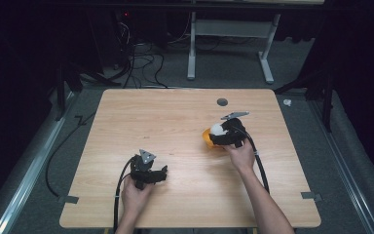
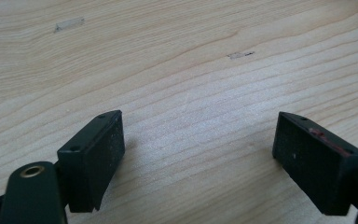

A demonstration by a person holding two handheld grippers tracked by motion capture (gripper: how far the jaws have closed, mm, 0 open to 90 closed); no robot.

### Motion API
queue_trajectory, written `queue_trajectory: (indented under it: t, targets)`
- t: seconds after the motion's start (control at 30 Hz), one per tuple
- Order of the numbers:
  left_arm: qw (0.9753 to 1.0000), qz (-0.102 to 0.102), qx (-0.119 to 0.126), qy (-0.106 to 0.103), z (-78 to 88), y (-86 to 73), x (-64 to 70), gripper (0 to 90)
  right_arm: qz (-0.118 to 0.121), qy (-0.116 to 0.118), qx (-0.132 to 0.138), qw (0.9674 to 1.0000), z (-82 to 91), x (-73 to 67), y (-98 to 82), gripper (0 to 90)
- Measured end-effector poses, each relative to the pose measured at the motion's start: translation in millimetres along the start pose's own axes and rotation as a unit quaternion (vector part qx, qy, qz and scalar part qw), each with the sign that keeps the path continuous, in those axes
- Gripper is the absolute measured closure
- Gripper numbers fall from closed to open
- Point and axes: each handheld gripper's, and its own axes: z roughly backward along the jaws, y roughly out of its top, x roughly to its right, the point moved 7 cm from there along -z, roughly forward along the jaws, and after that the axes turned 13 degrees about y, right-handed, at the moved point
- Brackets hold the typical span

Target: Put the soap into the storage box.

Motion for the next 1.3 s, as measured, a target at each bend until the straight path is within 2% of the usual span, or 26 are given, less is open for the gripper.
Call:
queue_trajectory:
  t: [0.27, 0.47, 0.7, 0.77, 0.9, 1.07, 1.3]
  targets:
    - [1.0, 0.0, 0.001, 0.001, -0.1, 0.0, 0.0, 17.1, -0.006, -0.005, -0.012, 0.9999, -7.7, 2.9, -3.3, 23.3]
    - [1.0, 0.0, 0.0, 0.0, 0.0, 0.0, 0.0, 17.1, -0.019, -0.002, -0.016, 0.9997, -12.1, 6.7, -6.1, 23.2]
    - [1.0, 0.0, 0.0, 0.0, 0.0, 0.0, 0.0, 17.1, -0.035, -0.01, -0.028, 0.999, -15.0, 10.8, -10.0, 22.8]
    - [1.0, 0.0, 0.0, 0.0, 0.0, 0.0, 0.0, 17.0, -0.039, -0.005, -0.02, 0.999, -12.7, 11.1, -8.5, 22.8]
    - [1.0, 0.0, 0.0, 0.0, 0.0, 0.0, 0.0, 17.1, -0.041, 0.001, 0.013, 0.9991, -1.4, 10.6, -0.1, 24.9]
    - [1.0, 0.0, 0.0, 0.0, 0.0, 0.0, 0.0, 17.0, -0.034, -0.005, 0.01, 0.9994, 5.6, 10.8, -1.4, 23.9]
    - [1.0, 0.0, 0.0, 0.0, -0.1, 0.0, 0.0, 17.0, -0.027, -0.001, 0.033, 0.9991, 17.1, 9.4, 3.8, 25.2]
